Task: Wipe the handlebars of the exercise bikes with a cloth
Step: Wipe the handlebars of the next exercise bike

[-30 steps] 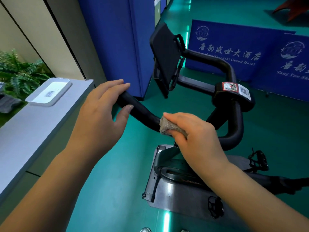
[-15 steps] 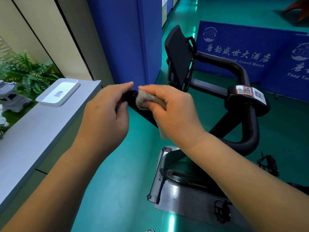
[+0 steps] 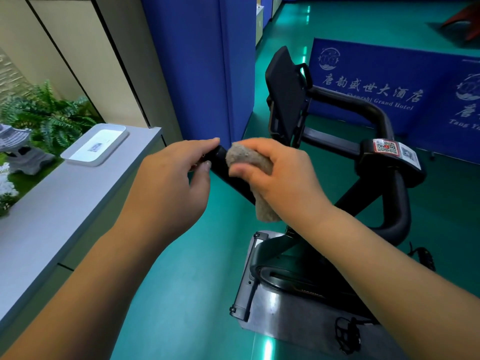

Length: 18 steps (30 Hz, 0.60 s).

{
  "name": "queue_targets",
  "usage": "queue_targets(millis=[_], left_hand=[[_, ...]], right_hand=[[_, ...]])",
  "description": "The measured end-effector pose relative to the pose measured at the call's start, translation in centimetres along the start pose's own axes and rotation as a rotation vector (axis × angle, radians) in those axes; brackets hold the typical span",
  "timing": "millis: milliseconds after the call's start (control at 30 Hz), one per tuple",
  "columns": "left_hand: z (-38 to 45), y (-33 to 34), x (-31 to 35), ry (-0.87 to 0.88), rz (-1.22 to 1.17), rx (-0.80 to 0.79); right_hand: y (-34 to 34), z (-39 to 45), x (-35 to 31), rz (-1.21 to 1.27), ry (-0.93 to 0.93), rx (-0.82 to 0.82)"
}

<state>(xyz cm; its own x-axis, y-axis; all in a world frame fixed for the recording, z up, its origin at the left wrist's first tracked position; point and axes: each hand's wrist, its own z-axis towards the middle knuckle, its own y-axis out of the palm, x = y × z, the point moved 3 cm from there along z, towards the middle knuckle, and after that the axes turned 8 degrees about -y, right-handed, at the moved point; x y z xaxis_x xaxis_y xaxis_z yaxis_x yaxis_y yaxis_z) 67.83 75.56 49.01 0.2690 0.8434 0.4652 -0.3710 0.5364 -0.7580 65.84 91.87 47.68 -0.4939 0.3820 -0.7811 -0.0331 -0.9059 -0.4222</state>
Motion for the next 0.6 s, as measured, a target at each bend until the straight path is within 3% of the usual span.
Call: queue_targets(millis=[133, 367, 467, 600], left_hand=[[-0.2, 0.0, 0.0, -0.002, -0.012, 0.012], [-0.1, -0.2, -0.1, 0.0, 0.005, -0.003], [0.0, -0.4, -0.1, -0.003, 0.026, -0.014], [-0.1, -0.3, -0.4, 0.001, 0.029, -0.009]], right_hand=[[-1.8, -3.6, 1.4, -0.138, -0.026, 0.025], [-0.3, -2.7, -0.3, -0.276, -0.371, 0.161], [1.3, -1.8, -1.1, -0.371, -0.488, 0.134], [0.5, -3.5, 0.3, -0.427, -0.492, 0.083]])
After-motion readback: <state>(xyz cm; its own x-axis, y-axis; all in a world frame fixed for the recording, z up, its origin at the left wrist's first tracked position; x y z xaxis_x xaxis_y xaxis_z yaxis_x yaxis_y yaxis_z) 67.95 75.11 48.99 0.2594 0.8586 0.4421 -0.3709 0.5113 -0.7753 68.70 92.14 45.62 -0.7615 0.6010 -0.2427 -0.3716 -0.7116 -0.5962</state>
